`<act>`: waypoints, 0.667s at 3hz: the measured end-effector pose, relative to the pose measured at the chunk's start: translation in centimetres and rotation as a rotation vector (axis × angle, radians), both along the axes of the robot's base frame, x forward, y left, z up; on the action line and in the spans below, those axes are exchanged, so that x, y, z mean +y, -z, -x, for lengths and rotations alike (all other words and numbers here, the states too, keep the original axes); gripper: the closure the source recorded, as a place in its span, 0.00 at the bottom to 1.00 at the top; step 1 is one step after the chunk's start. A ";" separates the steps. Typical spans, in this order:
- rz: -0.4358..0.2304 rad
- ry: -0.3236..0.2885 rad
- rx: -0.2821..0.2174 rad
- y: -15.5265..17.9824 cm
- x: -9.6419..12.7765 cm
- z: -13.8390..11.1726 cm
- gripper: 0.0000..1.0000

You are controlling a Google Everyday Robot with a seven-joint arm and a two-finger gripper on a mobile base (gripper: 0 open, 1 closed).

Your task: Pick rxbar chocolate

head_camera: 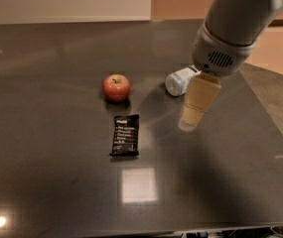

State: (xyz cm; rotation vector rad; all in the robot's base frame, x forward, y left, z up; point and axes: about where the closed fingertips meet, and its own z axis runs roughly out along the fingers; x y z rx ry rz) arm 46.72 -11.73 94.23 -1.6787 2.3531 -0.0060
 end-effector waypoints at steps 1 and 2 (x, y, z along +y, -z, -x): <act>0.041 0.092 0.033 1.9 3.0 -1.1 0.00; 0.025 0.215 0.080 3.3 5.3 -2.1 0.00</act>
Offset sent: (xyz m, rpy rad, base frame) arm 0.0329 0.0820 -0.0547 0.0127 0.1776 -0.4542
